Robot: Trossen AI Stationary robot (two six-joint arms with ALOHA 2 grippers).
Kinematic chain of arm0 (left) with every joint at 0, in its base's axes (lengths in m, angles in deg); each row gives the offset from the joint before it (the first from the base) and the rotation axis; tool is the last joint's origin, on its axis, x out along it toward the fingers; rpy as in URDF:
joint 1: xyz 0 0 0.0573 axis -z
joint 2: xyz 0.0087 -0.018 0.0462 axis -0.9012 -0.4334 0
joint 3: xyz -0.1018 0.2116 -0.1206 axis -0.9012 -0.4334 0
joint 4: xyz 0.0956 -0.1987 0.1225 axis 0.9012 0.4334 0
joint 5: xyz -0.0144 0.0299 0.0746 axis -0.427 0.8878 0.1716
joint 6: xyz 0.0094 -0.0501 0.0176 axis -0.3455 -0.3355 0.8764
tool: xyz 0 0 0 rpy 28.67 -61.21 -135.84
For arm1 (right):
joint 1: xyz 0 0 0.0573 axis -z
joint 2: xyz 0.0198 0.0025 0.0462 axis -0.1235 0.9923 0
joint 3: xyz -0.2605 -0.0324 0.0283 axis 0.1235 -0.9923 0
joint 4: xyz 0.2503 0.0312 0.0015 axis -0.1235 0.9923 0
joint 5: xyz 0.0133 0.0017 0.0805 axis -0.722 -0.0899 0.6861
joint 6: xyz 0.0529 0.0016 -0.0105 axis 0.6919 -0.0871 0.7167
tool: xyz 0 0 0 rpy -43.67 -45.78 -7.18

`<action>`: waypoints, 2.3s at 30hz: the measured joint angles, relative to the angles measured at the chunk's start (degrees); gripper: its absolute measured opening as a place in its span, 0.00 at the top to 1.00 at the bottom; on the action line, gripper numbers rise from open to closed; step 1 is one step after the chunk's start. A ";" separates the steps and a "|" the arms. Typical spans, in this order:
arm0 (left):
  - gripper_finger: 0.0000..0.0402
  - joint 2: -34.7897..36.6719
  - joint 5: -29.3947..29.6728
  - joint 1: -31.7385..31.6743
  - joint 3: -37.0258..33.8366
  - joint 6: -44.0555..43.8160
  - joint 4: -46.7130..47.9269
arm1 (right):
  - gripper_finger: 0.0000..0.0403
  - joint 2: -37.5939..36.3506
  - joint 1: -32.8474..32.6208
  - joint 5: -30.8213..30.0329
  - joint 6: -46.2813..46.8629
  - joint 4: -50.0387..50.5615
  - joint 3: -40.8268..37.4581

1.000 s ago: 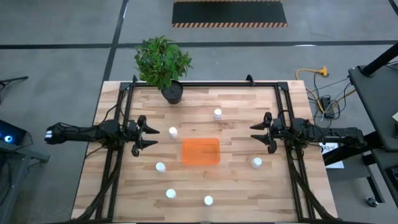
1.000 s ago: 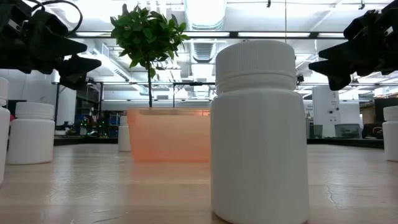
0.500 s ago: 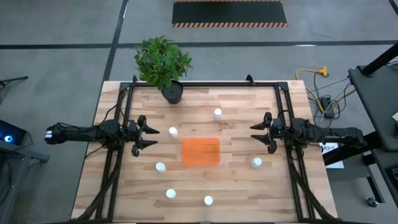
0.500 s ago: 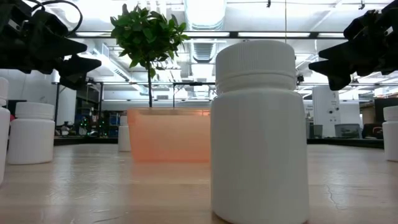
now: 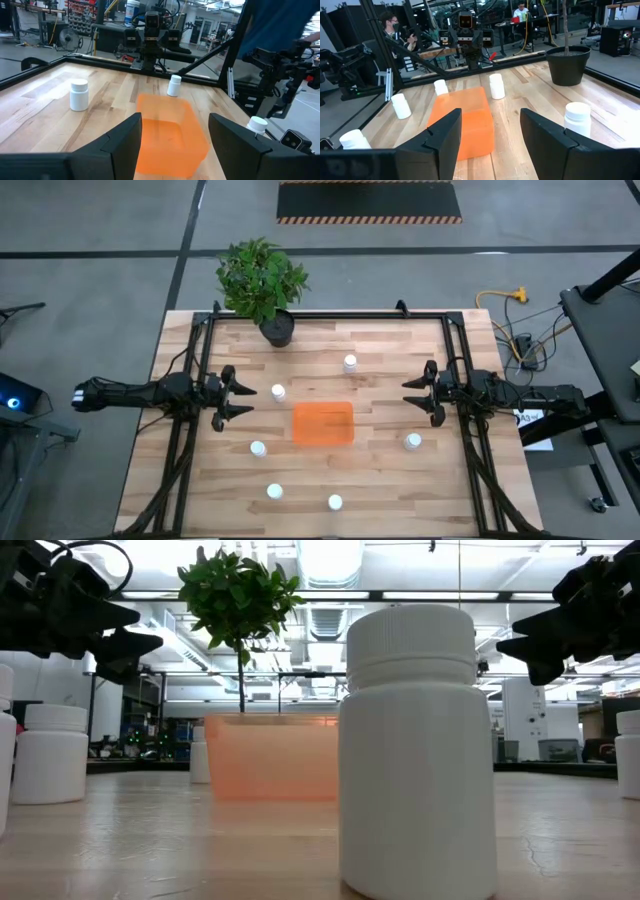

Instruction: Pick and place pill bottles into a basket

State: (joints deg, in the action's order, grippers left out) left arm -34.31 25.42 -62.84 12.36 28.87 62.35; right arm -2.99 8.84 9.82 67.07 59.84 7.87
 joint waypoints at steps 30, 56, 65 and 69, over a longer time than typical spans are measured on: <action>0.47 0.02 0.00 0.00 0.02 0.02 0.00 | 0.52 0.00 0.01 0.00 -0.02 0.00 0.00; 0.47 0.01 0.01 0.02 0.01 0.02 -0.01 | 0.52 -0.02 0.00 -0.11 10.74 -16.48 0.00; 0.47 0.02 0.00 0.00 0.00 0.02 -0.02 | 0.52 -0.02 0.01 -0.11 9.32 -47.73 0.01; 0.47 0.00 0.02 0.00 0.02 0.02 -0.02 | 0.52 -0.02 0.01 -0.11 9.81 -61.65 0.02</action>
State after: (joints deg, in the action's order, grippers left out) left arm -34.30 25.44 -62.84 12.37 28.89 62.33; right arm -3.01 8.86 9.72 76.87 -1.81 7.89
